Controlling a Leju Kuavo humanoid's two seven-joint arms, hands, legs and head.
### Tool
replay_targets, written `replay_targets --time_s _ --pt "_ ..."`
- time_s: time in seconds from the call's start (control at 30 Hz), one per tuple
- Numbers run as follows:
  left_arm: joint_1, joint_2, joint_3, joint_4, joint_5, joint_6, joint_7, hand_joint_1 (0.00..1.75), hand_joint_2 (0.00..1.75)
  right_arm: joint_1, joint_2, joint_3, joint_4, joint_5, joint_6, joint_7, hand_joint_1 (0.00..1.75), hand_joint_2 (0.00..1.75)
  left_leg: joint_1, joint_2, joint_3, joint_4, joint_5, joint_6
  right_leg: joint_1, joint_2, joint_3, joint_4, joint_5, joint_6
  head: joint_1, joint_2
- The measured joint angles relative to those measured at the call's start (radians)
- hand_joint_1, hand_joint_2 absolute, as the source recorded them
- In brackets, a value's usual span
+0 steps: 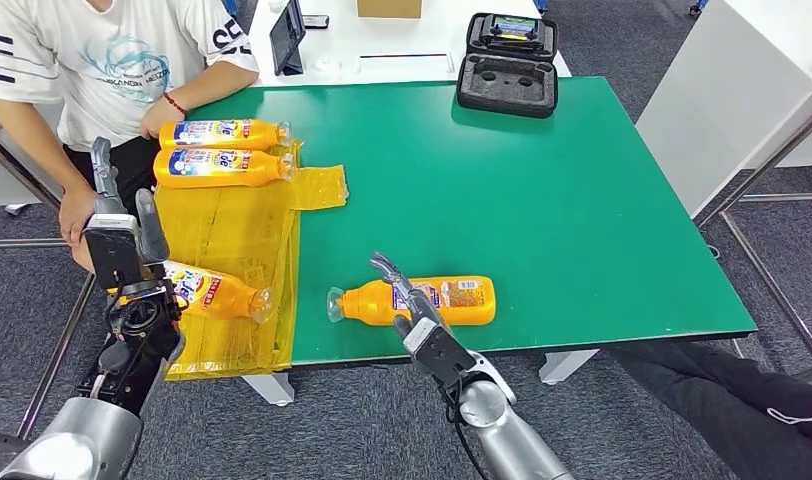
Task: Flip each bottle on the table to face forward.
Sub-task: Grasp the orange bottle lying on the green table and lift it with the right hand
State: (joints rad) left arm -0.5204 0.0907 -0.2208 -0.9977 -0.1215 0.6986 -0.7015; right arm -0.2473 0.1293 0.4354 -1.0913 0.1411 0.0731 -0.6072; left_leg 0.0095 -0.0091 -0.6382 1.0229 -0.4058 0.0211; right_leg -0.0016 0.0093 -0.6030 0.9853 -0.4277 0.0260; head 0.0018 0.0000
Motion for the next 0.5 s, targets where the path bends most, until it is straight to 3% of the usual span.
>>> replay_targets --time_s 0.2,0.5 --pt "0.030 -0.018 0.010 -0.101 0.013 0.000 0.000 0.00 0.00 -0.006 0.000 0.008 0.013 0.000 -0.002 -0.002 0.00 0.00 0.000 0.000 0.000 0.000 0.000 0.000 0.000 0.000 0.000 0.000 0.000 0.000 0.000 0.000" --pt "0.046 -0.026 0.018 -0.148 0.030 -0.004 0.000 0.00 0.00 -0.010 0.000 0.013 0.022 0.003 -0.008 -0.002 0.00 0.00 0.000 0.000 0.000 0.000 0.000 0.000 0.000 0.000 0.000 0.000 0.000 0.000 0.000 0.000"
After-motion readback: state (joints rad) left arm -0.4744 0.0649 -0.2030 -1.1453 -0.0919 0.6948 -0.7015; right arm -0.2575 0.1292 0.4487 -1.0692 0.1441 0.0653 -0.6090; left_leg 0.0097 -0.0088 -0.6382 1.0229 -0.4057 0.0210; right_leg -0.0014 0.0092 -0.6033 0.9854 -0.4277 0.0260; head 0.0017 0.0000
